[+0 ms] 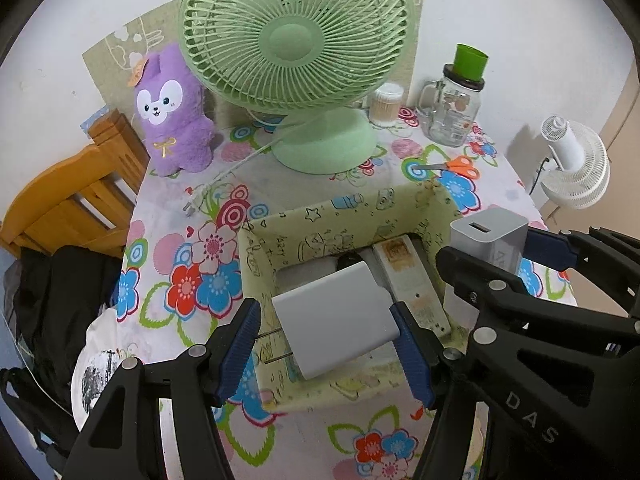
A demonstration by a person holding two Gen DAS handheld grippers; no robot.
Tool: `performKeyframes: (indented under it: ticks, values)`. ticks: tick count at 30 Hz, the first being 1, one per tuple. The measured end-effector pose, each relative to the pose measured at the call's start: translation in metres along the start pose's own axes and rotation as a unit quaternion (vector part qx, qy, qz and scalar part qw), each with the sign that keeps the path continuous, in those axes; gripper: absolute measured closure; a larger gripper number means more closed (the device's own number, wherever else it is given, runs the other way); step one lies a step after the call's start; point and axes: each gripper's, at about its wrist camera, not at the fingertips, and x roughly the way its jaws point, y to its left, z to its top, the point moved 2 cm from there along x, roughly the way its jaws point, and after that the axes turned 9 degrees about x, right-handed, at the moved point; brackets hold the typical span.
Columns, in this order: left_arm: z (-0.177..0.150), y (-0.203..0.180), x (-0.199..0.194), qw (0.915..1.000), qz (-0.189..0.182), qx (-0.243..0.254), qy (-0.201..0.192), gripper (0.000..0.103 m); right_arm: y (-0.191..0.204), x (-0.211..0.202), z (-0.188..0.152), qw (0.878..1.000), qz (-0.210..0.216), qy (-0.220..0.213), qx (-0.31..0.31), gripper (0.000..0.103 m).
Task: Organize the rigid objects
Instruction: 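Carry both chargers over the fabric box with both tools, then lower the plug charger into the box with the left tool while the right tool holds its charger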
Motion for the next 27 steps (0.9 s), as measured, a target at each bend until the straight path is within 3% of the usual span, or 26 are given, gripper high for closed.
performKeyframes:
  ticks: [16,27]
  values:
    - [0.015,0.009,0.038,0.9997,0.016,-0.006,0.019,0.035,-0.004,0.035,0.016,1.0,0.002,0.019,0.005,0.053]
    - [0.022,0.013,0.065,0.9976,0.064,0.009,0.026,0.035,-0.004,0.06,0.021,0.999,0.004,0.034,0.009,0.053]
